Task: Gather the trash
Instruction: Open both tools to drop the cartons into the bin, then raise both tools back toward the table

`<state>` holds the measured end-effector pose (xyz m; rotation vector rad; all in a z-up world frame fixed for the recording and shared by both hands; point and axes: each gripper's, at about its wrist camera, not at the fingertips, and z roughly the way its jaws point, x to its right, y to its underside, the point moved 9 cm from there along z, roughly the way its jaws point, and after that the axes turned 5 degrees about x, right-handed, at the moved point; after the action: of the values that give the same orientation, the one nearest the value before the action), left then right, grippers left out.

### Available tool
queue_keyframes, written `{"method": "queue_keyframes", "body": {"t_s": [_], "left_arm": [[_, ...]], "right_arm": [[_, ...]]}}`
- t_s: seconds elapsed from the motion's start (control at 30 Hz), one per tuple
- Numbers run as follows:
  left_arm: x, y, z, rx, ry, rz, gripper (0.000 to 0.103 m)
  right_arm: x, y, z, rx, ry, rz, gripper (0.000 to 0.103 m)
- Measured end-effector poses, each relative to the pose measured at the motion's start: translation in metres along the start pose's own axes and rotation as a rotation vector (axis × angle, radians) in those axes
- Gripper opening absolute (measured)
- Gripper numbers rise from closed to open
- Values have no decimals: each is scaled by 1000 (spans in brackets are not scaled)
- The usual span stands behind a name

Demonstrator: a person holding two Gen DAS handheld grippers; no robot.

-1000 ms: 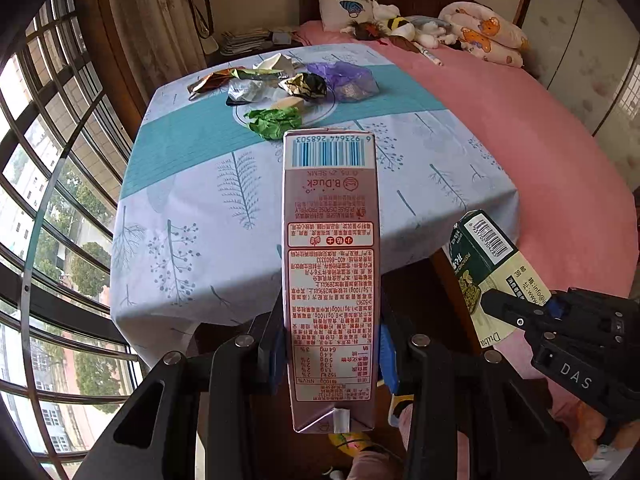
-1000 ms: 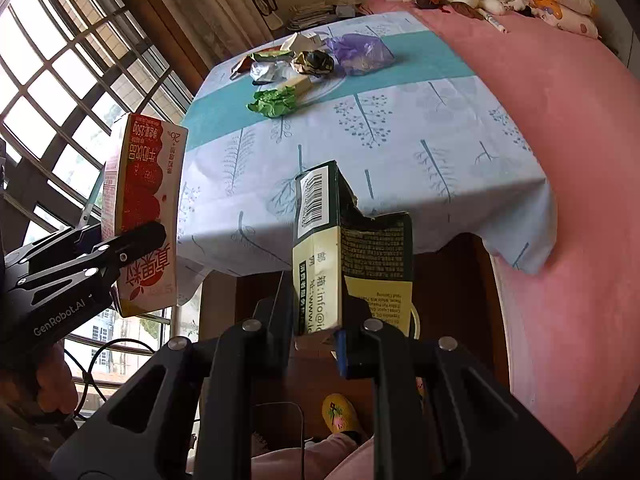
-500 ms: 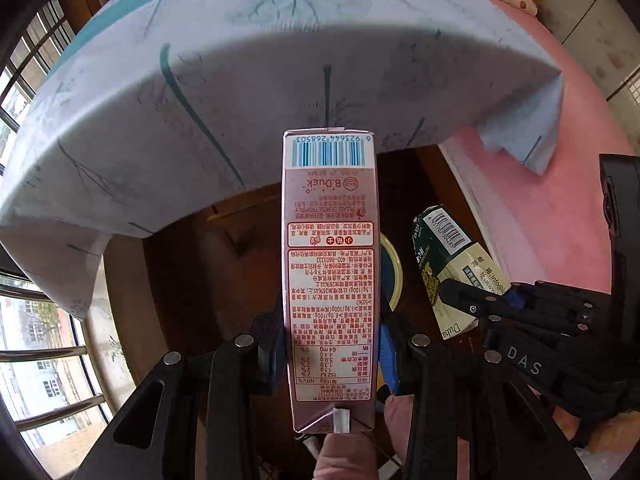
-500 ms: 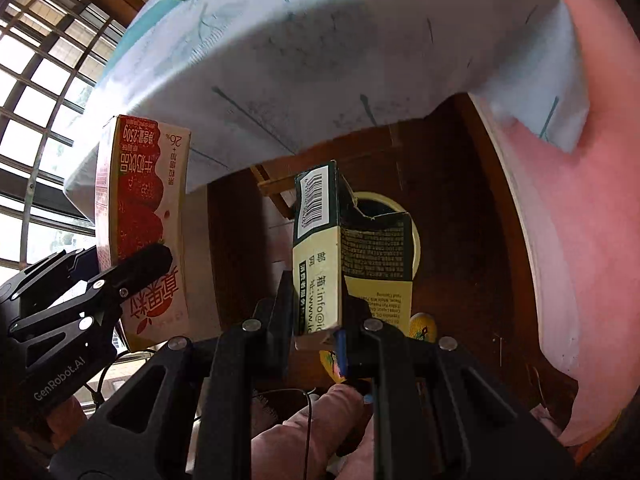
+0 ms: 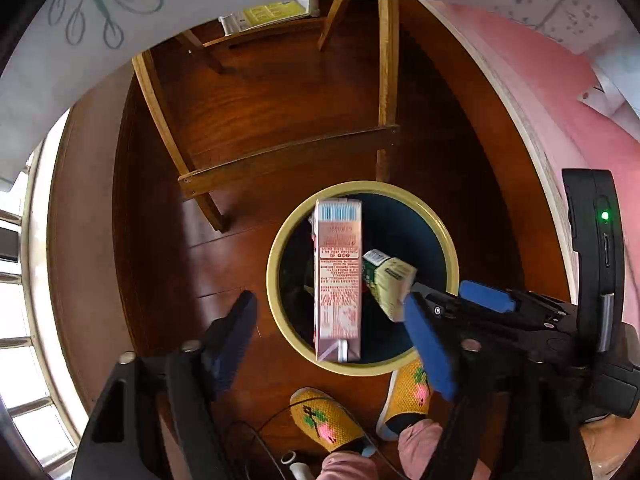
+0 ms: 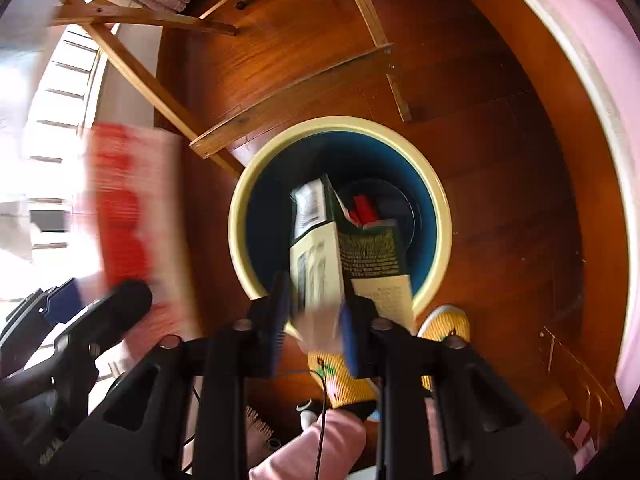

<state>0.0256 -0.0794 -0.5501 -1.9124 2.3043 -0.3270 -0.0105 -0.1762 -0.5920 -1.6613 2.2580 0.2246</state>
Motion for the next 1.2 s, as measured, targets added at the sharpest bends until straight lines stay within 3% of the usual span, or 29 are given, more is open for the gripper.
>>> {"method": "queue_keyframes", "body": {"t_s": [0.07, 0.27, 0.47, 0.6, 1.2], "left_arm": [[-5, 0, 5, 5, -12, -16, 90], [-17, -7, -11, 35, -42, -12, 90], [-28, -25, -56, 83, -52, -66, 90], [-31, -35, -102, 130, -59, -72, 90], [-56, -90, -359, 371, -46, -66, 90]], "right_arm": [[6, -1, 6, 10, 1, -12, 57], [13, -4, 4, -2, 8, -33, 57], [-3, -18, -24, 30, 12, -67, 57], [-20, -25, -60, 61, 14, -81, 57], [-123, -26, -294, 213, -38, -145, 57]]}}
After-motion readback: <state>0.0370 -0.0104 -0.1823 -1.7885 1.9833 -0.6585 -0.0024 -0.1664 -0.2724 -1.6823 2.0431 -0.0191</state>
